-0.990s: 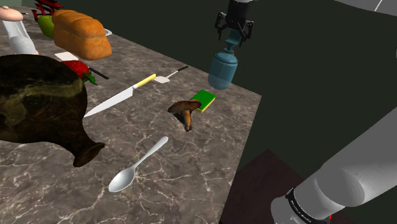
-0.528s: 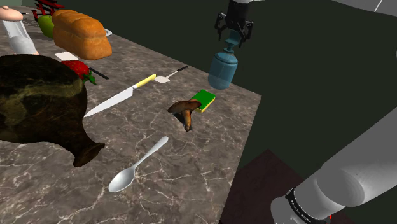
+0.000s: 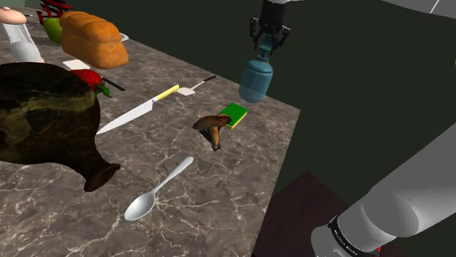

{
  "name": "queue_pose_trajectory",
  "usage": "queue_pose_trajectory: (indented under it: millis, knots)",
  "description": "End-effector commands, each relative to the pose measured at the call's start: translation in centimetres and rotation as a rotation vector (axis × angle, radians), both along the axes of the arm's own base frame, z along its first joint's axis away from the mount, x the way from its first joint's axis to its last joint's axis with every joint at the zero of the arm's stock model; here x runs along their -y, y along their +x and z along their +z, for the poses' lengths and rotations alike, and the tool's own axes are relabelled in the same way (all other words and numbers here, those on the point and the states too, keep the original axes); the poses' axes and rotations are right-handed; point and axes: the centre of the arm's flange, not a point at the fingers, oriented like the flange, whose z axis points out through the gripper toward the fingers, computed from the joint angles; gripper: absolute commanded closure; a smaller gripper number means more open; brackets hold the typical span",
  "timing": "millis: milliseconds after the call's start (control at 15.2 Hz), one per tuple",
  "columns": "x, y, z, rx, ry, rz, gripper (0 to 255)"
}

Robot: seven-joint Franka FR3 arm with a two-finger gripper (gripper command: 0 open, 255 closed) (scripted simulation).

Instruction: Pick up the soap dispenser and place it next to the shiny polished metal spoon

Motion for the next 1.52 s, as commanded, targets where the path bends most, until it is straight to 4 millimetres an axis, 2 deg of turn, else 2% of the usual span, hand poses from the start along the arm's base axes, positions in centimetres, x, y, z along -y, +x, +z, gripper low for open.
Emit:
queue_pose_trajectory:
  millis: [0, 66, 1122, 1188, 1452]
  knots:
    - [0.0, 0.0, 0.0, -0.001, 0.000, 0.000, 255]
    - [0.0, 0.0, 0.0, -0.001, 0.000, 0.000, 255]
    - [0.0, 0.0, 8.4, -0.001, 0.000, 0.000, 255]
    - [0.0, 0.0, 8.5, -0.001, 0.000, 0.000, 255]
    - [-4.0, -3.4, 8.5, -0.001, 0.000, 0.000, 255]
